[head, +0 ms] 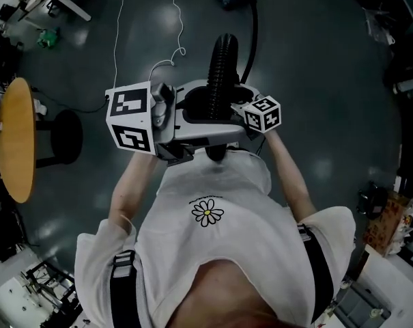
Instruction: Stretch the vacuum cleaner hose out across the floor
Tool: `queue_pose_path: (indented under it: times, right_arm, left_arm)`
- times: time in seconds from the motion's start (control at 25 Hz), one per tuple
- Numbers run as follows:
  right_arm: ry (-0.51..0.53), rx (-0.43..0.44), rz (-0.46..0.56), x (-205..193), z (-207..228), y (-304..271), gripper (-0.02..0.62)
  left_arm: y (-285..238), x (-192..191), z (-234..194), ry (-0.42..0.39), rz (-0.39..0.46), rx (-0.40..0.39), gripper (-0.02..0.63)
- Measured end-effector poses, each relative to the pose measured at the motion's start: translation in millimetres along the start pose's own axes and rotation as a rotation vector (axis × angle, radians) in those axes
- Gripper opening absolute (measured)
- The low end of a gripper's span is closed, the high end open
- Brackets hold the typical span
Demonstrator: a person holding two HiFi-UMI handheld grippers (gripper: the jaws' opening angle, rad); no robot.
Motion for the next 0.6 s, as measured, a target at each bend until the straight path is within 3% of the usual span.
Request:
queue_pose_path:
  times: [0.04,0.12,0.24,0.36,0.48,0.6]
  right_arm:
    - [0.028,-0.007,-0.036,1.9,3.9,-6.1,0.29]
    - [0.093,-0.054,-0.073,17.4,11.6,-7.2,0.164]
    - [0.176,-0.149,-0.049,60.9,23.0,-1.6,0.164]
    - [0.323,-0.274,-0.058,106.5,31.2,-0.2,0.163]
    - [0.495,-0.401,-0.022,154.7,24.9,6.3,0.163]
    - [0.653,-0.48,0.041,203.6,4.5,23.7,0.163]
  left_arm:
    - [0.6,0.5,2.5,-0.013,-0.005,0.006,0.272]
    - [3.8,0.2,5.2,-0.055,-0.033,0.04,0.272]
    - [16.6,-1.0,8.3,-0.132,-0.079,0.079,0.272]
    - [31.4,-5.2,7.3,-0.169,-0.104,0.092,0.268]
    - [42.0,-11.0,-0.1,-0.075,-0.072,0.042,0.259]
    - [55.6,4.7,-14.0,0.028,0.067,0.014,0.261]
Point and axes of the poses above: the fingertips, and each gripper's own axes: y backward along the fingers, z to its right, x out of its top, the point moved 7 cm from there along y, backward along the fingers, and after that the axes turned 13 degrees about x, right-handed, at the moved point
